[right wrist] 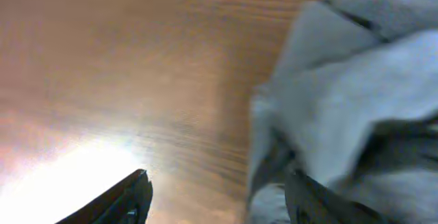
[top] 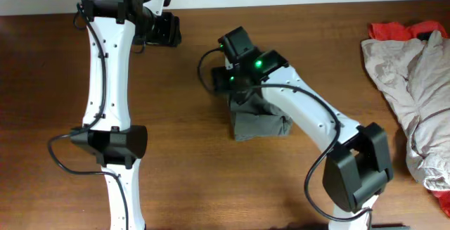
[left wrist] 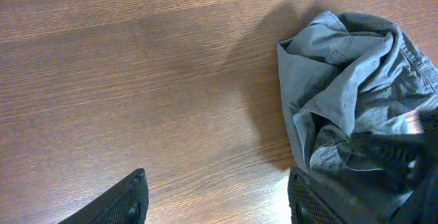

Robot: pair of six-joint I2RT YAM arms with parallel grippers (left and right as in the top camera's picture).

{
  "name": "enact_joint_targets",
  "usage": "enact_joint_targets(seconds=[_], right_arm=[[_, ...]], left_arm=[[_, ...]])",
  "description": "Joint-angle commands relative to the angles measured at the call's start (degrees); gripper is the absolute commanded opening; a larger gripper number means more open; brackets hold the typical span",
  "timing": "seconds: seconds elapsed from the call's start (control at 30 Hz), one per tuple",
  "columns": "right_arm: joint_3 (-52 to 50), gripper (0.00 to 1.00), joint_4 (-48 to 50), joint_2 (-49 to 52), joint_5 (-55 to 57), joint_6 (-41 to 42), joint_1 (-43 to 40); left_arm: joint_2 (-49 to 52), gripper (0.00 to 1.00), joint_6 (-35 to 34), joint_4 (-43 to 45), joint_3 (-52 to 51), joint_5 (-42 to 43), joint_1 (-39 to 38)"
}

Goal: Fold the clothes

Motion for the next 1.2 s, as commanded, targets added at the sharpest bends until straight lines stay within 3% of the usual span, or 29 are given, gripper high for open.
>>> enact_joint_targets(seconds=[0.0,0.17,0.37,0.4,0.47,0.53,0.73,0.97,1.17], right_arm=[[0.98,0.69,0.72,-1.53,-2.47,-8.33,2.45],[1.20,0.65,-2.62,-2.91,6.38,-3.28,1.33],[1.20,0.64,-6.84,-9.05,6.86,1.18,-9.33],[1.20,0.59,-7.30,-9.31,5.84,1.16,-11.13],[1.16,0.22,-8.44,-9.29,2.10,1.11,-15.52],[0.59,0.04,-9.09,-8.22,-1.49,0.87,-19.85],[-2.03,0.04,-7.48,-1.07,-7.08,0.68,-28.68],[-2.16,0.04,-4.46,8.00,-9.01,0.70,-28.48],[-2.14,0.04,8.63,8.48,-40.83,-8.37,-24.55]], left_arm=[[-0.37,0.65,0.50,0.42,0.37,-0.28,0.11],[-0.37,0.66,0.50,0.48,0.37,-2.12,0.13],[-0.37,0.70,0.52,0.52,0.37,-2.43,0.44],[-0.37,0.69,0.52,0.52,0.37,-2.43,0.44],[-0.37,0.70,0.50,0.52,0.37,-2.43,0.42],[-0.37,0.70,0.52,0.52,0.37,-2.43,0.42],[-0.37,0.70,0.50,0.50,0.37,-2.40,0.42],[-0.37,0.69,0.50,0.31,0.37,-2.43,0.42],[-0.37,0.69,0.50,0.26,0.37,-2.43,0.42]])
